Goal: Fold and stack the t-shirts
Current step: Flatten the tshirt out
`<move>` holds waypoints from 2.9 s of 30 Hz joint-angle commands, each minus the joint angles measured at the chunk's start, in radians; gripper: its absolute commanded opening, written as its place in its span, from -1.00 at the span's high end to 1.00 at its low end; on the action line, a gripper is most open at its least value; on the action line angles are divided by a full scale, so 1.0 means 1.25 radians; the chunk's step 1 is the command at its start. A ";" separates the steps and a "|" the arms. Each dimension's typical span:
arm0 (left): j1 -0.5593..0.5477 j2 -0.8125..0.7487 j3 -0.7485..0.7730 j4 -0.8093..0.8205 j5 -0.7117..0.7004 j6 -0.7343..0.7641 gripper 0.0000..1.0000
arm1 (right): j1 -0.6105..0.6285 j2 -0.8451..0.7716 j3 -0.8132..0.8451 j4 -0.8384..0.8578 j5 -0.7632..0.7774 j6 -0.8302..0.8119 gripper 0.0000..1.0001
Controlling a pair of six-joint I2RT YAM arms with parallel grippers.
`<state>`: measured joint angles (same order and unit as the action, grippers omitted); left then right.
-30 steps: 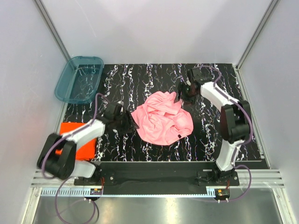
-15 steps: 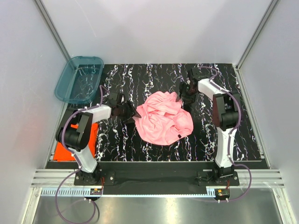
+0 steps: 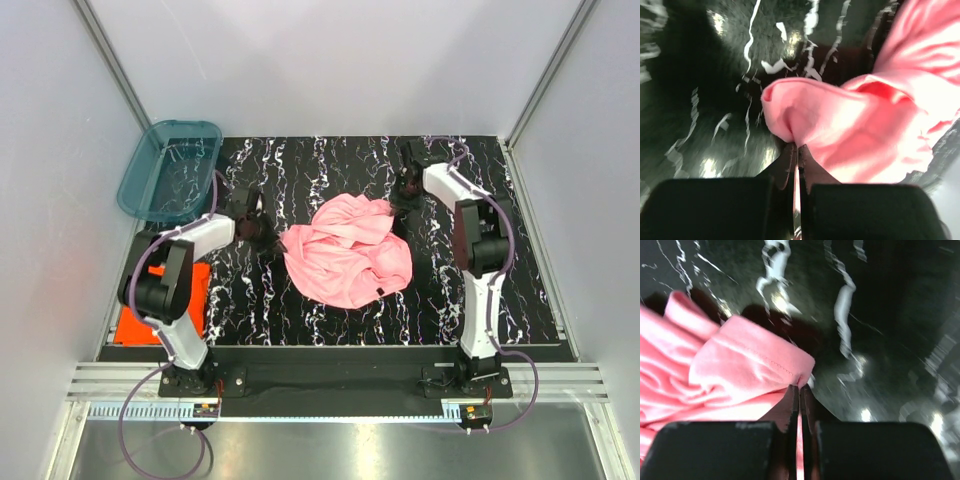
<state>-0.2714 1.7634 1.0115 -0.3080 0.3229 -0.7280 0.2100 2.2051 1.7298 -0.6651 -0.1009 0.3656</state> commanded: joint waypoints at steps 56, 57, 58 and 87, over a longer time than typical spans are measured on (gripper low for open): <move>-0.030 -0.641 0.697 -0.129 -0.132 0.244 1.00 | -0.064 -1.097 0.015 -0.300 -0.011 0.004 1.00; -0.028 -0.662 0.693 -0.129 -0.147 0.246 1.00 | -0.064 -1.109 0.013 -0.300 -0.014 0.028 1.00; -0.028 -0.667 0.692 -0.129 -0.154 0.246 1.00 | -0.064 -1.118 0.013 -0.302 -0.010 0.041 1.00; 0.028 0.399 0.904 0.138 -0.115 0.316 1.00 | -0.190 -0.257 -0.055 -0.001 0.230 -0.002 1.00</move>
<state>-0.2443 2.2707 2.0033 -0.2867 0.1459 -0.3050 -0.0105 1.8183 1.5166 -0.7483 0.1570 0.4511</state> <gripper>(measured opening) 0.012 0.015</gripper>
